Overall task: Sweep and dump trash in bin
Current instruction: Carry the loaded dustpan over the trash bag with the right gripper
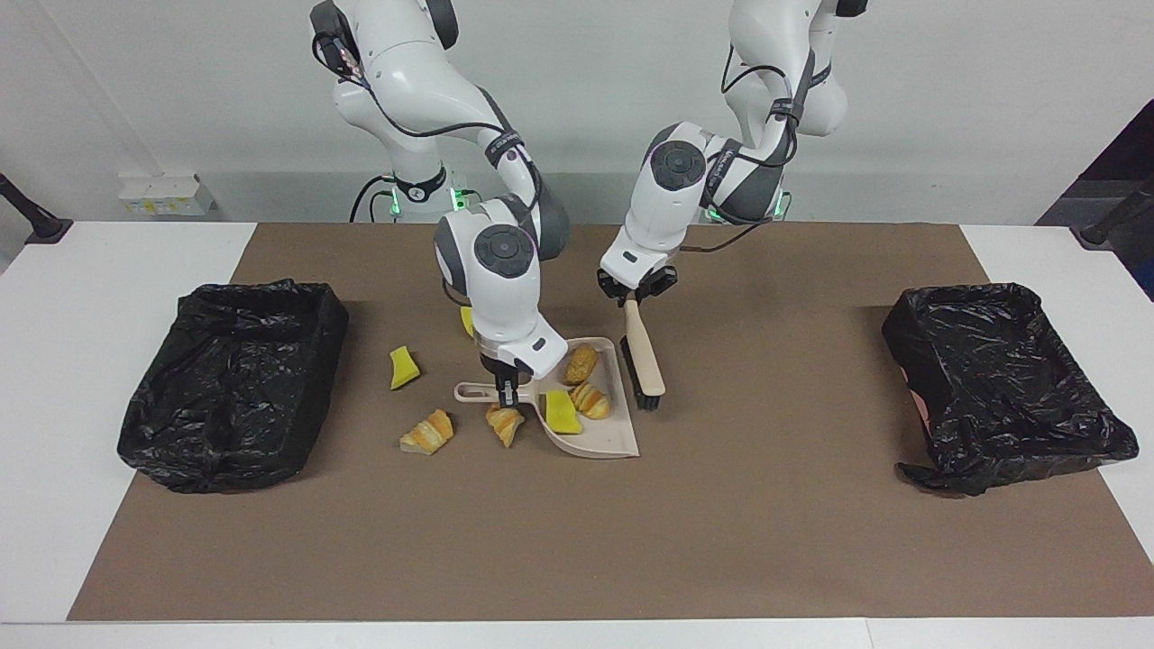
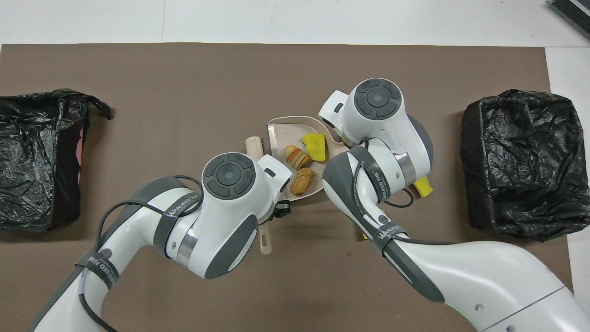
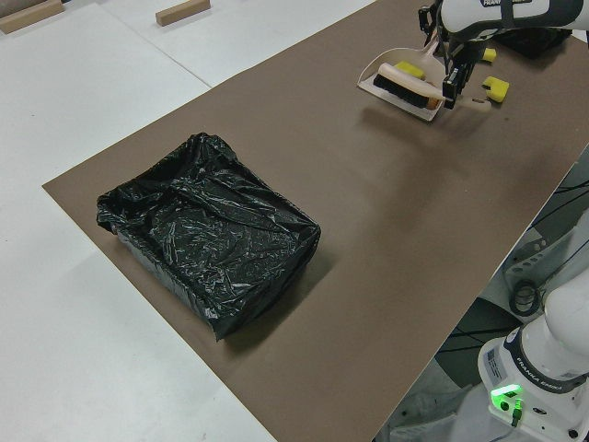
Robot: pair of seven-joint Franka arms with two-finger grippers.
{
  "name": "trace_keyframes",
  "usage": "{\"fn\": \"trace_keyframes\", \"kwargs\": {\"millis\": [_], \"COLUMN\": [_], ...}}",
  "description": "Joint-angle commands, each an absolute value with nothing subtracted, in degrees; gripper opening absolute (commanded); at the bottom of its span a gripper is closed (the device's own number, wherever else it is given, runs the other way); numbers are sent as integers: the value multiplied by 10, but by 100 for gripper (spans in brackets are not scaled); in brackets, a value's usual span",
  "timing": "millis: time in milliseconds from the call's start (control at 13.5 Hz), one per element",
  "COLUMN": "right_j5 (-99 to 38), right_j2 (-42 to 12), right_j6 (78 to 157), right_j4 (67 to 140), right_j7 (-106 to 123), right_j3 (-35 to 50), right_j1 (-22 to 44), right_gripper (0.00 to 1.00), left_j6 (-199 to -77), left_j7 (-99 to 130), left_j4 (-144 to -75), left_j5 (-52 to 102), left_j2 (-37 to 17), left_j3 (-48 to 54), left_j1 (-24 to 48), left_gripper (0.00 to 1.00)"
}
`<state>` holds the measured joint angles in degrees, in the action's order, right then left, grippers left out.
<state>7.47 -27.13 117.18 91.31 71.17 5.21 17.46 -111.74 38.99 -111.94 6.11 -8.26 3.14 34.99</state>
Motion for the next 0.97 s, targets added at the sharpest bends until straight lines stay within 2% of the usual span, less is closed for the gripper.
{"fn": "trace_keyframes", "kwargs": {"millis": [0,223,297,446,520,743,891], "right_j5": [46,45,44,30,20,18,8], "right_j2": [-236,-182,-170,-147,-136,-104,-101], "right_j6": [1183,1169,1167,1154,1145,1143,1143], "right_j4": [933,940,942,942,942,947,947], "right_j7": [743,777,787,817,831,881,938], "right_j3": [55,55,56,55,55,55,55], "right_j1": [153,106,87,52,29,-52,-110], "right_gripper": [0,0,0,0,0,0,0], "left_j6": [-1051,-1068,-1091,-1220,-1242,-1251,-1252], "left_j7": [430,449,455,497,511,507,492], "left_j4": [-1121,-1192,-1231,-1356,-1382,-1396,-1397], "left_j5": [23,23,23,24,24,24,24], "left_j2": [-60,-8,14,79,87,76,70], "left_j3": [29,29,31,31,31,31,31], "left_j1": [355,397,409,449,456,457,455], "left_gripper": [0,0,0,0,0,0,0]}}
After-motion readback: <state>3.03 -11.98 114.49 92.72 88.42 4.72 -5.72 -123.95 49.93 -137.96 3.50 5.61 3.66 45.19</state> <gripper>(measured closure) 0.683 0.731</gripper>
